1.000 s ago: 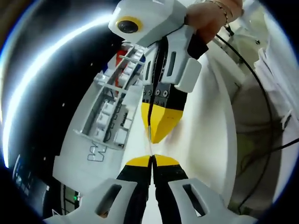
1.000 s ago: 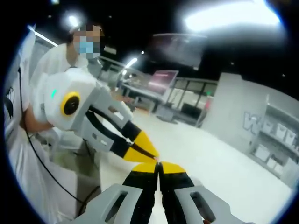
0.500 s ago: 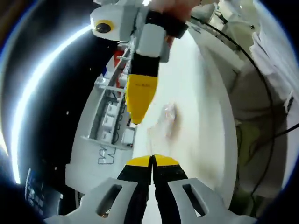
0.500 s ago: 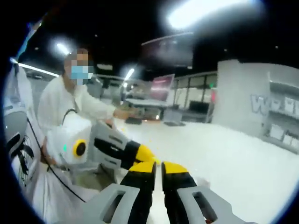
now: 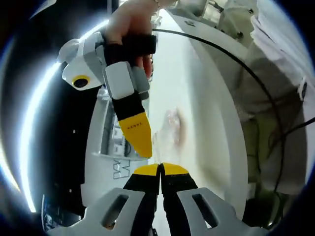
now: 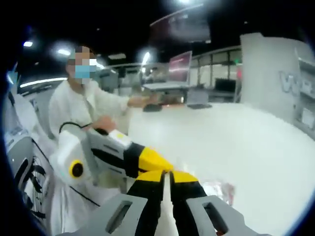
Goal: Open the resealable bag by pulling the two sides of the seal apart until the entire bag opening is separated and visibly accessible.
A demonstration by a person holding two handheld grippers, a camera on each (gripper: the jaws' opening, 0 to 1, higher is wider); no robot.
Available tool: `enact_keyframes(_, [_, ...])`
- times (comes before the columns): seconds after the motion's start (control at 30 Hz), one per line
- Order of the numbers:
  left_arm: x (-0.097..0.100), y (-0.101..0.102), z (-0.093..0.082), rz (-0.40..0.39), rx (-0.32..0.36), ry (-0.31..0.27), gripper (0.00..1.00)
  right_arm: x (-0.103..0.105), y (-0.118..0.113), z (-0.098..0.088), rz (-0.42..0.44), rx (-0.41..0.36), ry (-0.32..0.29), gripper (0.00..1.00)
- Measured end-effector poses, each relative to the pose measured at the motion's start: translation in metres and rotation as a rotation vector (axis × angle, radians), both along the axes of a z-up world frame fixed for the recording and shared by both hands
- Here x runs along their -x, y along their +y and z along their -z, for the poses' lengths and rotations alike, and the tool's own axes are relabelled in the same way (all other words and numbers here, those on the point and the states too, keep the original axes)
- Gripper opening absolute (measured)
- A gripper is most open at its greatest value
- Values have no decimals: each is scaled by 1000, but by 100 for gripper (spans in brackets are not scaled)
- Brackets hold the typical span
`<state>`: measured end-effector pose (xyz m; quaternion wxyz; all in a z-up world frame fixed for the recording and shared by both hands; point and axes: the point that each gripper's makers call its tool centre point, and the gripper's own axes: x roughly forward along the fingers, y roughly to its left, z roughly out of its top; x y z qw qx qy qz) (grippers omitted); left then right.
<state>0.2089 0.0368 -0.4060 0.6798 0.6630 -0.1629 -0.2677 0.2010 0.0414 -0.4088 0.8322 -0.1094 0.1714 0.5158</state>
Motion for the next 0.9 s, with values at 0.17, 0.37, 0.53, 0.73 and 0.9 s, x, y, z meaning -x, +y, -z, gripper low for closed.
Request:
enact_keyframes(0.17, [1,1,-1,2,-16,-9,1,2,-1,10,-1,41,18,2])
enact_keyframes(0.37, [1,0,-3,5,-34,-21,1,3,-4,14,7,49,32,2])
enact_keyframes(0.53, [1,0,-5,7,-50,-31,1,4,-5,15,11,31,49,2])
enact_keyframes(0.73, [1,-1,-7,12,-57,-41,1,2,-8,13,33,16,47,2])
enact_keyframes(0.9, [1,-4,-9,22,-59,-48,1,-1,-10,12,42,9,48,2])
